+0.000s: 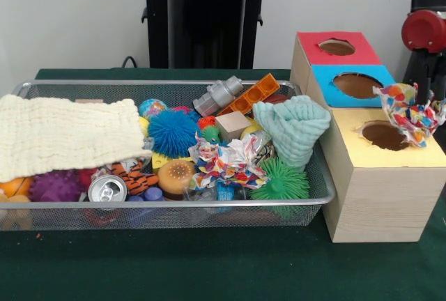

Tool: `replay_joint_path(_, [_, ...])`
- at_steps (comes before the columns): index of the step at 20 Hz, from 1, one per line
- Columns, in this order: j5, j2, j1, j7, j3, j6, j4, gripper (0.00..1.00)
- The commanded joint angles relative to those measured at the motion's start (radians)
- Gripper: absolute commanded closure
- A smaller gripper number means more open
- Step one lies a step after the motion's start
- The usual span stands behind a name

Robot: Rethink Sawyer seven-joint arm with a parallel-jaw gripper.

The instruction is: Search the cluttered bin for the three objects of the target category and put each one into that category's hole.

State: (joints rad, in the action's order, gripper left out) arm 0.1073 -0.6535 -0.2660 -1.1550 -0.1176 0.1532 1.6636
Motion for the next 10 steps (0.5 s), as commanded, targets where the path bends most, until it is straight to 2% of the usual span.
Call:
replay_joint_path(1, [-0.021,0.083,0.03,-0.199,0.026,-0.054,-0.031,0.0])
replay_joint_path(10, [-0.016,0.111,0.009,-0.198,0.006,-0.057,-0.052,0.0])
